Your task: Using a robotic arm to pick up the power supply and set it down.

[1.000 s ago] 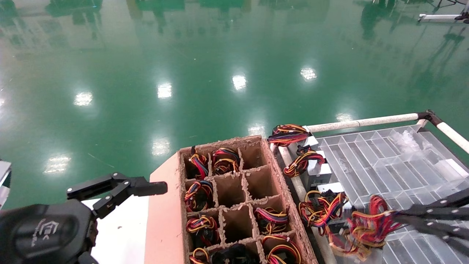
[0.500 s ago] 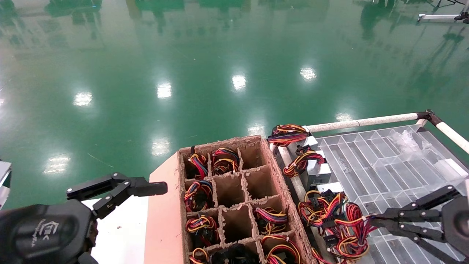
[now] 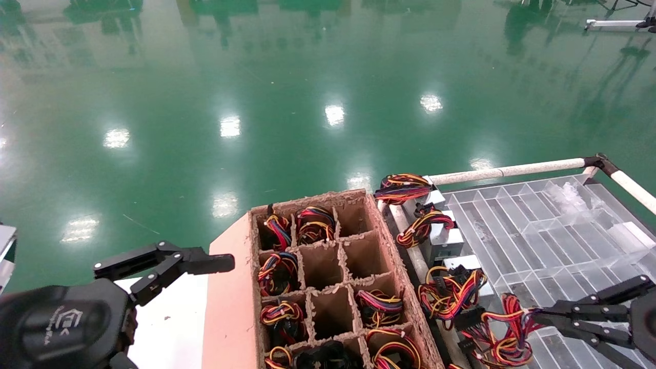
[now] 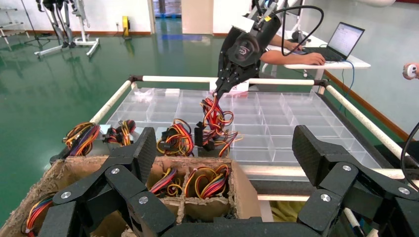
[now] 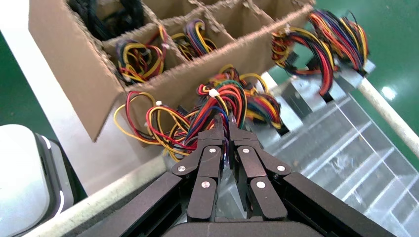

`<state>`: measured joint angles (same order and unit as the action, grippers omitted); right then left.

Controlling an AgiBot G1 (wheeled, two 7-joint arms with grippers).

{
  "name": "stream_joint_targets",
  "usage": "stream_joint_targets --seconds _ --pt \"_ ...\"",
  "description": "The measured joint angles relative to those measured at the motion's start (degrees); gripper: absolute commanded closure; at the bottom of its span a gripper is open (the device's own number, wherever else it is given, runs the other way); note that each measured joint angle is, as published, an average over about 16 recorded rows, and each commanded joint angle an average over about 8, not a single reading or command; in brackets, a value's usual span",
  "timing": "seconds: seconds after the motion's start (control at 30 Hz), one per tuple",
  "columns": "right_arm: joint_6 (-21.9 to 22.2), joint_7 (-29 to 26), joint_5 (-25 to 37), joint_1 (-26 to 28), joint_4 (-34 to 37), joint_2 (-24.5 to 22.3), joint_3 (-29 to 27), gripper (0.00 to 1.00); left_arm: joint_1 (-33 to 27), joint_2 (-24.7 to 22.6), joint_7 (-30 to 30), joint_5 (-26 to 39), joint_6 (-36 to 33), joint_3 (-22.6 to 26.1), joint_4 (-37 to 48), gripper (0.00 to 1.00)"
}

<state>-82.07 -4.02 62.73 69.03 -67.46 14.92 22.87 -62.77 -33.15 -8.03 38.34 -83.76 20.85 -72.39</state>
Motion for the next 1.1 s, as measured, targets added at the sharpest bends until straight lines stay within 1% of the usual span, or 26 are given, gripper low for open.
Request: stream_joint_targets --seconds 0.17,0.2,0.23,0.43,0.63,0.8,1.1 --pt "0.99 2.00 -0.90 -2.03 1.82 -0.56 -0.13 0.17 0.00 0.00 0.00 -0.01 0.01 0.00 0.00 0.00" --pt "1.14 2.29 -1.03 -2.32 2.05 -0.65 -0.15 0.07 0.00 0.00 0.00 -0.01 0.01 0.00 0.01 0.00" --pt "1.29 2.54 -1.14 -2.57 2.25 -0.74 -0.17 0.01 0.01 0.00 0.00 -0.01 0.01 0.00 0.01 0.00" --pt "1.73 3.14 -1.47 -3.24 2.66 -0.97 -0.23 0.00 0.01 0.00 0.00 -0.01 0.02 0.00 0.01 0.00" --pt "1.13 2.79 -2.79 -3.04 2.95 -0.87 -0.57 0.00 0.01 0.01 0.01 -0.01 0.02 0.00 0.02 0.00" --pt "-0.40 1.81 -5.92 -2.65 3.93 -0.37 -1.26 0.00 0.01 0.01 0.01 -0.02 0.02 0.00 0.02 0.00" --pt "-4.03 -0.45 -13.34 -2.50 6.53 1.40 -2.98 0.00 0.01 0.01 0.01 -0.03 0.03 0.00 0.03 0.00"
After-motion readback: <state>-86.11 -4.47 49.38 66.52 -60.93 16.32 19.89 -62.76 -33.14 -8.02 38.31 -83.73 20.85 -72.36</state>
